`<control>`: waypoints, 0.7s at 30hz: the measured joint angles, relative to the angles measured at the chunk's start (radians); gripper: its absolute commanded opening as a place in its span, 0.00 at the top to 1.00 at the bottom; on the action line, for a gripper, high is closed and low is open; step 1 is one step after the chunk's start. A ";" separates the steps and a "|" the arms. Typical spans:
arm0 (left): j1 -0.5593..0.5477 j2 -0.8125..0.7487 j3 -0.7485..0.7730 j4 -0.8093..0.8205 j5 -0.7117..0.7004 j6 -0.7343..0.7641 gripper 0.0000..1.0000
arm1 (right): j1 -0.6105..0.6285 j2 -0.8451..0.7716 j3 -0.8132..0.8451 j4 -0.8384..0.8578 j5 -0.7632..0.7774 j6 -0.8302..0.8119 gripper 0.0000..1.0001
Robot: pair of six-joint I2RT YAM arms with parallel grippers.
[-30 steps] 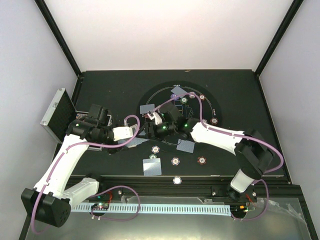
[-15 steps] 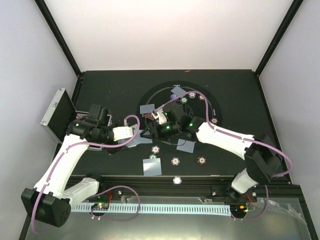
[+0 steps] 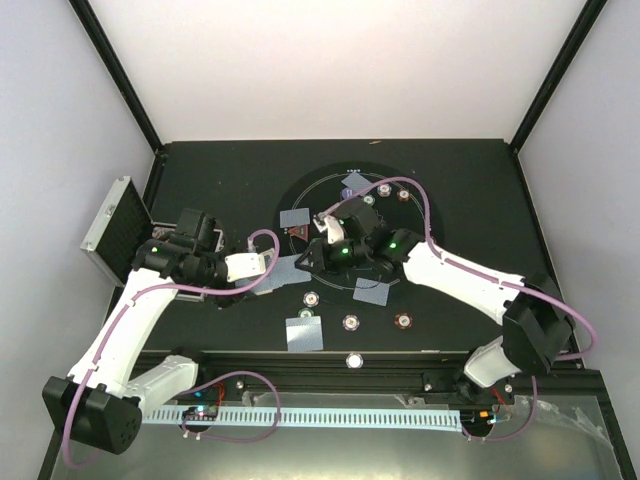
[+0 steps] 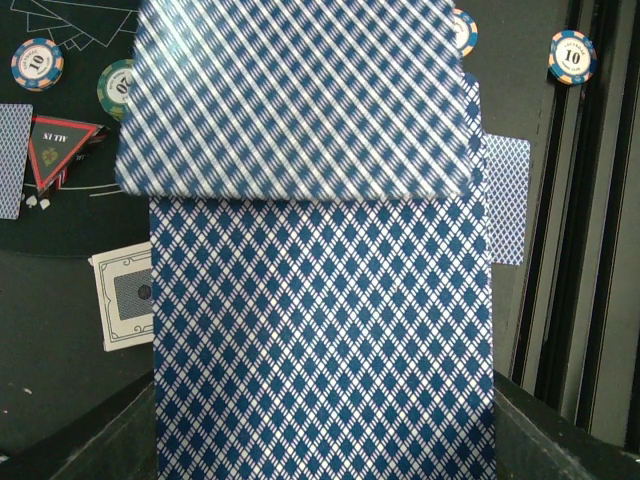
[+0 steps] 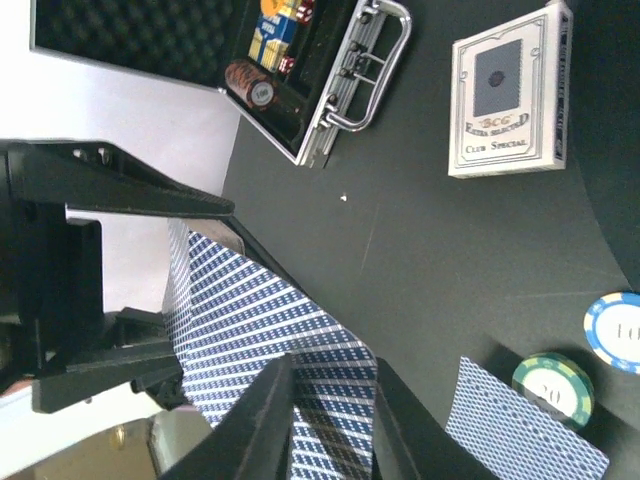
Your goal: Distribute texas hold em gaming equipment
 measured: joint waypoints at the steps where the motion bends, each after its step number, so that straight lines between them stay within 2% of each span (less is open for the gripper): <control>1: 0.000 0.000 0.000 0.000 0.000 0.000 0.98 | -0.009 -0.006 0.000 -0.005 0.000 -0.001 0.88; 3: 0.000 0.000 0.000 0.000 0.000 0.000 0.99 | -0.029 -0.018 0.000 -0.011 -0.003 -0.009 0.91; 14: 0.000 0.000 0.000 0.000 -0.003 0.000 0.99 | -0.229 -0.038 0.016 -0.009 -0.096 -0.032 0.93; 17: 0.000 0.000 0.000 0.000 -0.003 0.000 0.98 | -0.275 0.047 0.096 -0.023 -0.112 -0.063 0.94; 21: 0.000 0.000 0.005 -0.007 -0.004 -0.001 0.98 | -0.313 0.303 0.338 -0.053 -0.119 -0.116 0.97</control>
